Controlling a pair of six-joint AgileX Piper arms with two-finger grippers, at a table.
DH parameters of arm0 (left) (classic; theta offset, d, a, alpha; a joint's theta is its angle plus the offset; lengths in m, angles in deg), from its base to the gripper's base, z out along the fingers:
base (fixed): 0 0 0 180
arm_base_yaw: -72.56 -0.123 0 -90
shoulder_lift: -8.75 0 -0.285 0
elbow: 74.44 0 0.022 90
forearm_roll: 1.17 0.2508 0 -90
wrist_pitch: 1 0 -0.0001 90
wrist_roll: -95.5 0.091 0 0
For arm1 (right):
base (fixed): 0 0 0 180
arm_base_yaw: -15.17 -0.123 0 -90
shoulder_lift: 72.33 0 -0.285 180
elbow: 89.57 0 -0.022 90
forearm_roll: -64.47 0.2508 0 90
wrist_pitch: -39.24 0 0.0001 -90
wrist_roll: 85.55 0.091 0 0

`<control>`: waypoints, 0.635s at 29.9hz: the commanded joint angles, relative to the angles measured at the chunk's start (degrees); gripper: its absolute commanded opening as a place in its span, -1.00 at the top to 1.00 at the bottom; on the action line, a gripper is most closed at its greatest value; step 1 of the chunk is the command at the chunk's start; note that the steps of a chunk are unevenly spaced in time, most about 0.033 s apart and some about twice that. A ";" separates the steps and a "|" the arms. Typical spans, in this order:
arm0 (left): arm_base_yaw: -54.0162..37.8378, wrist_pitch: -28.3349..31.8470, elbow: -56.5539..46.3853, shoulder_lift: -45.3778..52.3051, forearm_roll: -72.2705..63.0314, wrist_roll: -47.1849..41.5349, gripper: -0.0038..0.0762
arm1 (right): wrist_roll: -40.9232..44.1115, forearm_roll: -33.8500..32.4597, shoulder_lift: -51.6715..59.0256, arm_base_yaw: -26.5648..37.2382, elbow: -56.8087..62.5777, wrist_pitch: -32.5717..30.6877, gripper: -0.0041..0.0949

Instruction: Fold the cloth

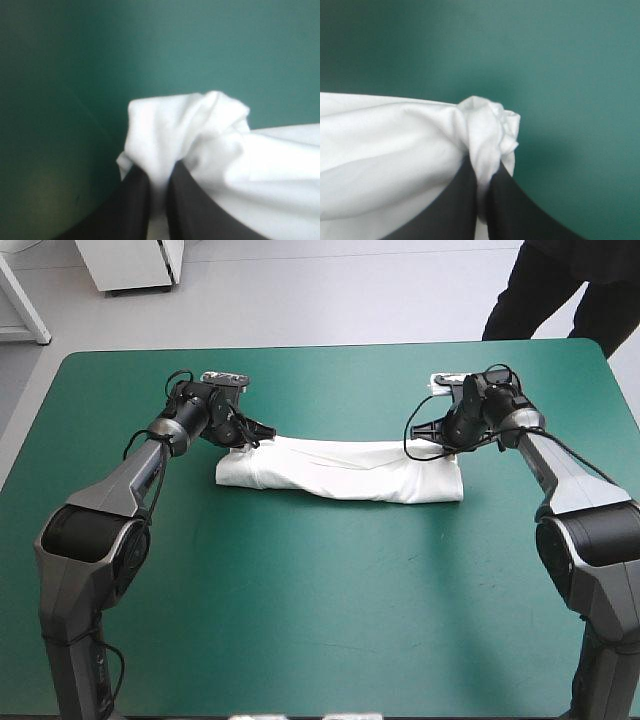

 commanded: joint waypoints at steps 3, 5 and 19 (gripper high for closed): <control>0.29 1.27 3.69 4.97 1.23 -0.18 0.28 | -1.35 0.34 3.10 0.36 -7.83 -1.04 0.47; 0.29 0.47 4.56 5.26 1.23 -0.18 -0.02 | -2.86 0.34 3.10 0.36 -10.61 -2.68 0.31; 0.67 -10.19 12.65 5.79 -3.74 3.10 0.59 | -3.79 0.22 3.95 0.36 -15.47 -8.73 -0.01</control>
